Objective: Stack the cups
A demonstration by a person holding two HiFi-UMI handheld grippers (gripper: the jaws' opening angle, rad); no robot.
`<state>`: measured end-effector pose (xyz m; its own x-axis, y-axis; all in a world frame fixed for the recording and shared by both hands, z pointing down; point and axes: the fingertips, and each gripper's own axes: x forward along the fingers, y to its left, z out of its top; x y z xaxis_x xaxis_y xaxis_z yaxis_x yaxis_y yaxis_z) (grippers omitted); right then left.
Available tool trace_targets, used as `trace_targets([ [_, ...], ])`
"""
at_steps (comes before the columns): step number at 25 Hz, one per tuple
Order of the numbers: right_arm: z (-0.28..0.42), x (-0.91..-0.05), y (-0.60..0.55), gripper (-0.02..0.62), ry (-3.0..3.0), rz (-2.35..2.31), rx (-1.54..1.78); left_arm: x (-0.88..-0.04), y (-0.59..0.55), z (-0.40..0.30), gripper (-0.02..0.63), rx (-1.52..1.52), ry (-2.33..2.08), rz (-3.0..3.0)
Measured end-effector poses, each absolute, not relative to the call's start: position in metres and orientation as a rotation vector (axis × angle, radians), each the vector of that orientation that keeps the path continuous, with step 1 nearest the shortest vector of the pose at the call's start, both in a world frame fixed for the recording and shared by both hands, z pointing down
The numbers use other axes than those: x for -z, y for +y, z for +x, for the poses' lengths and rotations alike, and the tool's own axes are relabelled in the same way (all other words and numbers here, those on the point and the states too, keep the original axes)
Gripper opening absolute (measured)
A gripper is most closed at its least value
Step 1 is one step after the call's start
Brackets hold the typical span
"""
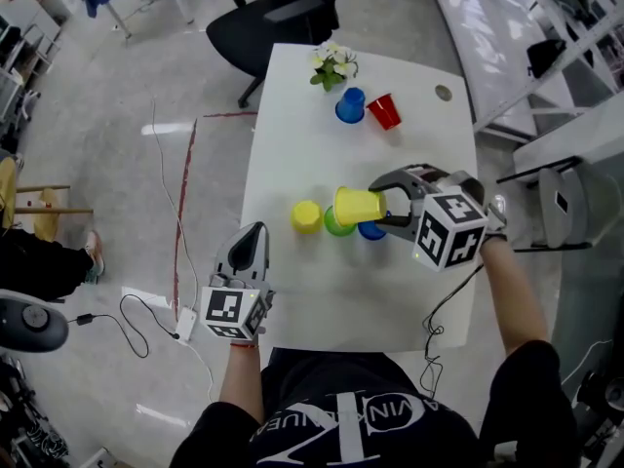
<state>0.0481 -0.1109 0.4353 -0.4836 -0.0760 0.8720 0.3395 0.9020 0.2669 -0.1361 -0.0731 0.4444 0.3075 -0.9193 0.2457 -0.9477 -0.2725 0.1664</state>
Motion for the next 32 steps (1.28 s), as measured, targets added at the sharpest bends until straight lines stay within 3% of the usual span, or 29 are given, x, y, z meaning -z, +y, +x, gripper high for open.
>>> trace_targets([
  [32,-0.004,-0.44,-0.102,0.236,-1.319,-0.62,0.877,-0.438,-0.054,-0.181,0.005,0.032,-1.739,2.225],
])
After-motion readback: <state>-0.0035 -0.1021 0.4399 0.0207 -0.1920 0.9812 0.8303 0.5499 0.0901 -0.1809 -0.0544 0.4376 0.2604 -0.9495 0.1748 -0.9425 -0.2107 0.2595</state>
